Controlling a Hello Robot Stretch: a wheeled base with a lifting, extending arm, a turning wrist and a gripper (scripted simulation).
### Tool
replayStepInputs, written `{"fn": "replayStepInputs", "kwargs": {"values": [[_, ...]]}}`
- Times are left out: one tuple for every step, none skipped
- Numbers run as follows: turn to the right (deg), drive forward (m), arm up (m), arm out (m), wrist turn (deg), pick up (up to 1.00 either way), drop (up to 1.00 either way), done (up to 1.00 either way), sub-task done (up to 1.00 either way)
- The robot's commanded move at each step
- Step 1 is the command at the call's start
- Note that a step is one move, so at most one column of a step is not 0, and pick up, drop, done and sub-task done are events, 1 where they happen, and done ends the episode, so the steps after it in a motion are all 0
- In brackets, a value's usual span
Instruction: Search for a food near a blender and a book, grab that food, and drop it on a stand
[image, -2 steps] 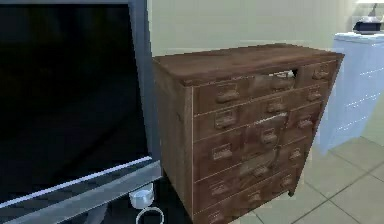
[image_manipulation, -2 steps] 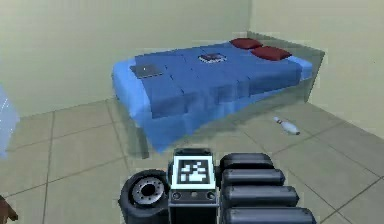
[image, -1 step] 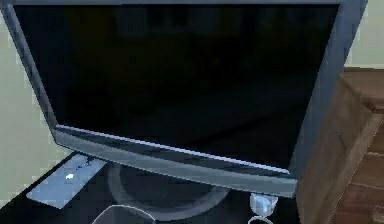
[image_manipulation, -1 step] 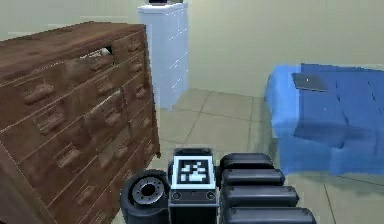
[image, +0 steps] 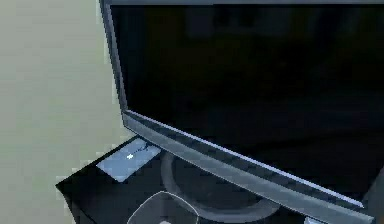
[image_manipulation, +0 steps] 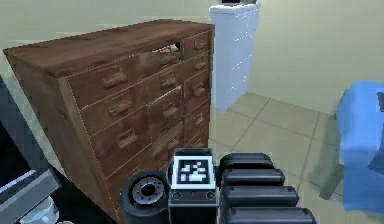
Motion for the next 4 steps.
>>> {"fn": "replayStepInputs", "kwargs": {"values": [[-3.0, 0.00, 0.00, 0.00, 0.0, 0.00, 0.00, 0.00, 0.00], [45.0, 0.00, 0.00, 0.00, 0.0, 0.00, 0.00, 0.00, 0.00], [3.0, 0.00, 0.00, 0.00, 0.0, 0.00, 0.00, 0.00, 0.00], [-39.0, 0.00, 0.00, 0.00, 0.0, 0.00, 0.00, 0.00, 0.00]]}}
